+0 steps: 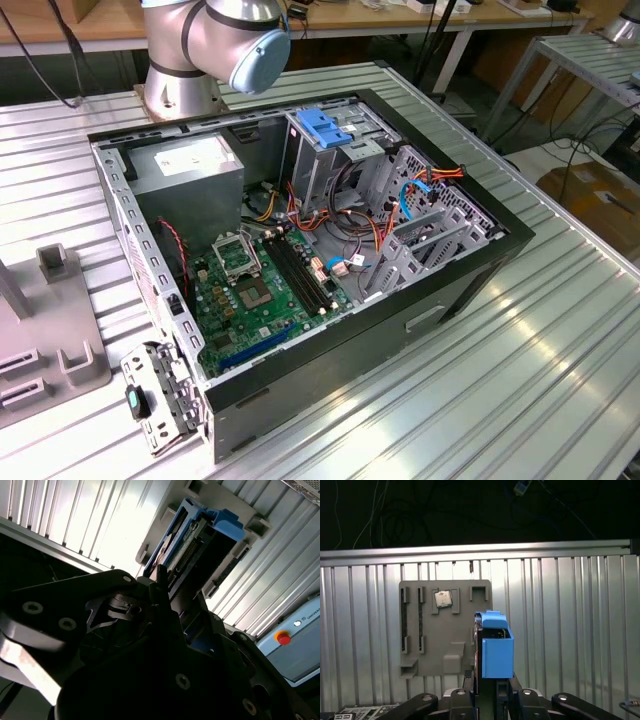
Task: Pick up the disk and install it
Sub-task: 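Pick up the disk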
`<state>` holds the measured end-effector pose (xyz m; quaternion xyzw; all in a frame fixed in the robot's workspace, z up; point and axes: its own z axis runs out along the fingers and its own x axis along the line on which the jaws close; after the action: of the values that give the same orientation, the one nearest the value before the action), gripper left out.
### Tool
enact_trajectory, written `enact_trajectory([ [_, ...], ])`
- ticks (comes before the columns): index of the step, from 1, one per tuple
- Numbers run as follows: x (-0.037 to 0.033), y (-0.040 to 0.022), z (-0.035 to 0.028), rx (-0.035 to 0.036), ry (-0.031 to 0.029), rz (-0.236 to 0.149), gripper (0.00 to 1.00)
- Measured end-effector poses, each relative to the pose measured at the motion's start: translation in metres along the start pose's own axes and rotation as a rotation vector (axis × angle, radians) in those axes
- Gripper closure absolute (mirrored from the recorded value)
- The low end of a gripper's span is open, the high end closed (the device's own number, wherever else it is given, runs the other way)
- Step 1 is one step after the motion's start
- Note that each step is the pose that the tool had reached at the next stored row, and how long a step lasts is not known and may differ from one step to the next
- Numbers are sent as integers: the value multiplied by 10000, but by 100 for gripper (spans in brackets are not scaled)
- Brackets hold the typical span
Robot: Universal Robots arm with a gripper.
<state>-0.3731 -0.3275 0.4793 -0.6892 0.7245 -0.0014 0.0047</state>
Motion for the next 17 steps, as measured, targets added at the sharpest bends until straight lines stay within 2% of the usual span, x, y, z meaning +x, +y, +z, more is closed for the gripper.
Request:
enact_trajectory([
  [5,-2,-39,-1,-2,1,-1,65],
  [17,-14,-282,2,-1,0,0,65],
])
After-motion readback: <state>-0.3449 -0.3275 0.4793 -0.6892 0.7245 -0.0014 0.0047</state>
